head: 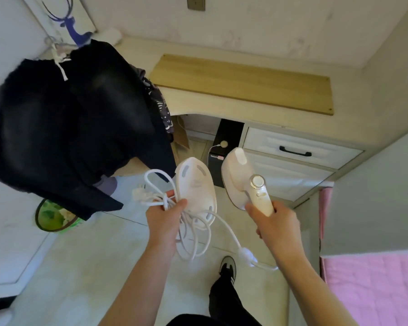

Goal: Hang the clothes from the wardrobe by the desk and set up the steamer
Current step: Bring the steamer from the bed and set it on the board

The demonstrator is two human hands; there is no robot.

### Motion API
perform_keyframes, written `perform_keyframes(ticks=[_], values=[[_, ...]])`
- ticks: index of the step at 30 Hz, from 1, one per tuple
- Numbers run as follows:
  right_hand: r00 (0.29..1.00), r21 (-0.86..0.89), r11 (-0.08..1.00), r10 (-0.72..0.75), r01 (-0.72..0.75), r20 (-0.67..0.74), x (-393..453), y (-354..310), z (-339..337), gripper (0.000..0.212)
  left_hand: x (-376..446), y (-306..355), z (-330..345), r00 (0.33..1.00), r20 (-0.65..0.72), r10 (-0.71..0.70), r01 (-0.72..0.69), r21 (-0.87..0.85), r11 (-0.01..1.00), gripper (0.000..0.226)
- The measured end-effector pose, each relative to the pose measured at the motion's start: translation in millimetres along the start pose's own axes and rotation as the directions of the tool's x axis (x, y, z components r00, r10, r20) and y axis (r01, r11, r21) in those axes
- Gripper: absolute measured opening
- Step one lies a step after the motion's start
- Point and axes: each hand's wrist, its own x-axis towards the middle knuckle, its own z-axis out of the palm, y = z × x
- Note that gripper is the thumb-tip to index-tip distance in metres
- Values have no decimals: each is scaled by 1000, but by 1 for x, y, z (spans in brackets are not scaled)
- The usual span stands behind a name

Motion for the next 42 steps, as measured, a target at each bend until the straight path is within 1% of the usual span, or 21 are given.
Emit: perform_keyframes(ticks=[5,9,13,20,24,31,37,42], values=[[999,-15,999,-35,36,23,72,-24,-20,31,29,30,57,998,-33,60,-58,68,996,27],[999,8,999,-45,44,26,123,-39,-28,29,51,49,90,994,-66,88,-83,78,993,27],[998,22,999,-43,43,42,161,-52,-31,27,72,67,112,994,-78,77,-73,50,996,24],[997,51,998,-46,42,63,217,-77,-27,26,114,103,144,989,-79,123,-120,40,992,21],[998,72,996,-47,45,29,249,-95,-18,25,146,124,165,992,-38,121,-119,48,992,21],[998,69,997,-35,39,-52,312,-147,-3,29,217,175,204,988,40,147,-150,73,986,24],[988,89,995,58,-46,-144,365,-168,8,32,280,208,244,983,121,140,-157,142,977,22],[970,93,990,127,-110,-209,401,-168,2,33,308,217,291,966,214,142,-185,197,963,25]])
